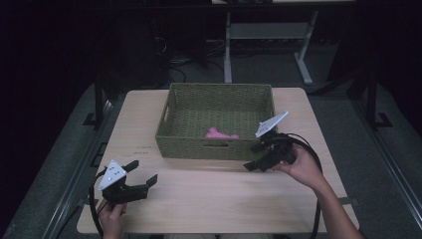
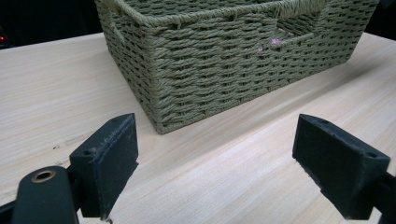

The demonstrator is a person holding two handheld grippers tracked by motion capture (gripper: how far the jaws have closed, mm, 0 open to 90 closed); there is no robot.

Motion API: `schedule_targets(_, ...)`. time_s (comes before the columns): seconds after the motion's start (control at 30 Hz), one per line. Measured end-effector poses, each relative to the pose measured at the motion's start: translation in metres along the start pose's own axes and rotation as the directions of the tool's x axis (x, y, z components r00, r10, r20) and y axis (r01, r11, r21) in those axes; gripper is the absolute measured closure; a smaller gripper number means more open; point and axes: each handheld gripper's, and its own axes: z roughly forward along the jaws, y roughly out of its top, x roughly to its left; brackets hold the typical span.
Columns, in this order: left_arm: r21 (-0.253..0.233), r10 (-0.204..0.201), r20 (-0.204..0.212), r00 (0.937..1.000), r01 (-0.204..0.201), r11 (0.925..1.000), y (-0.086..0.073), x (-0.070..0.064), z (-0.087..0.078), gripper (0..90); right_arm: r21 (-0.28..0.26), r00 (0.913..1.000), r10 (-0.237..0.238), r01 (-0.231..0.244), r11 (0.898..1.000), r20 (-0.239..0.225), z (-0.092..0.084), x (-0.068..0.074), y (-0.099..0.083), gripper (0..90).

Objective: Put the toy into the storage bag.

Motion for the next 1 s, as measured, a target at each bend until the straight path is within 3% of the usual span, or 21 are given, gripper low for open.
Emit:
schedule_targets(0.27, 0.001, 0.003, -0.001, 1.0000, -0.003, 1.0000, 0.000, 0.000, 0.000, 13.8, -0.003, 0.9992, 0.038, -0.038, 0.999, -0.011, 0.005, 0.000, -0.018, 26.5)
schedule_targets(0.73, 0.001, 0.006, -0.001, 1.0000, -0.006, 1.0000, 0.000, -0.001, 0.000, 13.8, -0.002, 0.9984, 0.055, -0.055, 0.998, 0.010, 0.012, 0.008, -0.047, 26.5)
schedule_targets(1.0, -0.003, 0.009, -0.002, 1.0000, -0.009, 1.0000, 0.000, -0.001, 0.000, 13.8, -0.009, 0.9981, 0.060, -0.060, 0.998, 0.017, 0.019, 0.020, -0.063, 25.5)
